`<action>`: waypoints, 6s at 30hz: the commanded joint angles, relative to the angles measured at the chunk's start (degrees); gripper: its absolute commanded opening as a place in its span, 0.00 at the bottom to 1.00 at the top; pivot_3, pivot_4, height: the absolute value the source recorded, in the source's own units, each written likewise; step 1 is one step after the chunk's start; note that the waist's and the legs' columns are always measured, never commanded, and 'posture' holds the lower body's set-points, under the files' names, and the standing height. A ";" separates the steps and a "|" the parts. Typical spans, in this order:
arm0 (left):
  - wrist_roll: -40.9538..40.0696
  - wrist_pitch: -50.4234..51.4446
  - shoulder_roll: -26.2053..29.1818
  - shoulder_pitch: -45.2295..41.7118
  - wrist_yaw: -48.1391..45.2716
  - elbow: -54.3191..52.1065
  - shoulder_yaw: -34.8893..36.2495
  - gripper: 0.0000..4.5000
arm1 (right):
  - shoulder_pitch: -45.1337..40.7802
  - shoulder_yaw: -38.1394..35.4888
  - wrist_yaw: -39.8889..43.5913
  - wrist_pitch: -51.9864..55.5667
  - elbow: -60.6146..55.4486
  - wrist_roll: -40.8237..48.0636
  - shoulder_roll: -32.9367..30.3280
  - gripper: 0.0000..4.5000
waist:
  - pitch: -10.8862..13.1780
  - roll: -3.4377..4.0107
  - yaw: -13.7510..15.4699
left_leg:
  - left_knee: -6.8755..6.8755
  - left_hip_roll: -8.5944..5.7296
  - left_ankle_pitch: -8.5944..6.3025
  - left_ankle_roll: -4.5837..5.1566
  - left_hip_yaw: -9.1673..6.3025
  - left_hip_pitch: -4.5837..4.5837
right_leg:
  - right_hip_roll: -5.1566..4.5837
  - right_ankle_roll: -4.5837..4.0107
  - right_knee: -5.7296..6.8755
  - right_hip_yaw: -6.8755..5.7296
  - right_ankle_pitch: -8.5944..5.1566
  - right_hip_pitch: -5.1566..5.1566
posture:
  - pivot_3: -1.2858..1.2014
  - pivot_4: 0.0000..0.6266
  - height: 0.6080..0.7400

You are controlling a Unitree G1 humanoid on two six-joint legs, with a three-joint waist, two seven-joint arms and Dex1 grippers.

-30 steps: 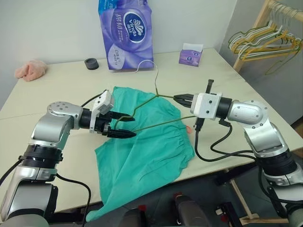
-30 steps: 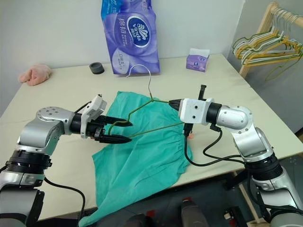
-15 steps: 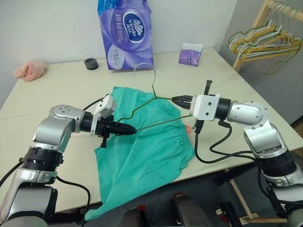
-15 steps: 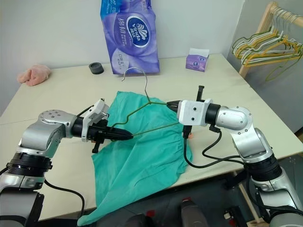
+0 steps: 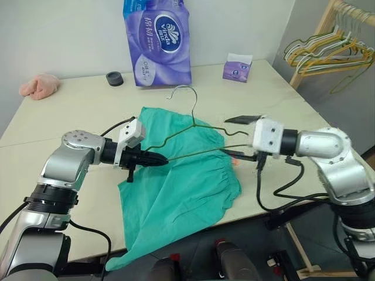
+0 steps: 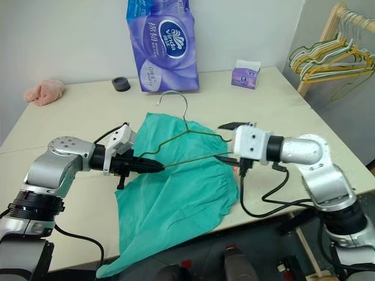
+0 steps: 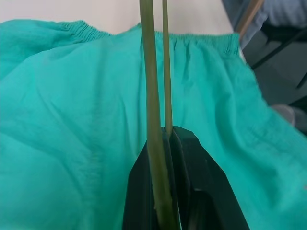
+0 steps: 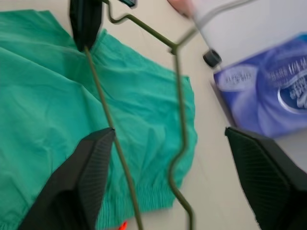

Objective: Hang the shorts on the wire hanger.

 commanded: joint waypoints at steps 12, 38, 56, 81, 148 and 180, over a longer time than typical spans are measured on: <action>1.68 -2.78 1.71 -2.07 -1.00 -7.93 -0.31 0.00 | -6.23 10.03 5.08 20.20 3.98 4.90 -3.43 1.00 | 0.02 0.02 -0.33 | -0.02 0.01 -0.01 0.01 0.06 -0.01 | 0.04 0.01 -0.02 0.02 -0.03 -0.03 | 0.43 0.20 1.00; 0.87 -3.54 -2.25 -2.12 4.31 -6.74 2.69 0.38 | -6.17 6.33 3.24 34.84 4.87 13.29 1.31 0.00 | 0.00 0.02 0.04 | 0.14 0.01 0.01 0.00 -0.23 -0.66 | 0.01 -0.02 0.10 -0.19 0.01 -0.53 | 0.43 0.18 1.00; -0.18 -4.76 -0.81 6.40 5.78 0.93 6.39 0.59 | 20.44 -22.84 -8.80 53.49 -5.92 25.33 -2.49 0.00 | -0.02 0.03 -0.37 | 0.13 0.00 0.00 -0.01 -0.32 -0.68 | -0.03 -0.02 0.10 -0.25 0.02 -0.49 | 0.39 0.22 1.00; 2.45 -4.27 0.10 15.22 3.05 -4.45 0.08 0.59 | 21.04 -17.45 -12.29 52.96 0.37 29.04 -4.24 0.00 | 0.05 0.06 -3.09 | 0.08 0.00 -0.02 0.03 -0.20 -0.66 | 0.06 0.23 -0.02 -0.14 -0.14 -0.45 | 0.39 0.24 1.00; -3.06 -4.60 -5.14 9.41 14.29 -0.81 9.26 0.59 | 18.51 -17.56 -19.15 52.00 4.35 33.39 -3.56 0.00 | 0.09 0.12 -1.75 | 0.10 0.00 -0.02 0.04 -0.23 -0.68 | 0.03 0.01 0.04 -0.16 0.00 -0.47 | 0.41 0.22 1.00; -1.37 -7.44 -3.80 9.01 16.12 1.54 9.97 0.59 | 7.87 0.38 -10.92 45.38 9.03 28.29 -3.60 0.00 | 0.08 0.11 -1.63 | 0.11 -0.01 -0.02 0.04 -0.22 -0.67 | 0.02 0.02 0.02 -0.16 0.01 -0.47 | 0.43 0.20 1.00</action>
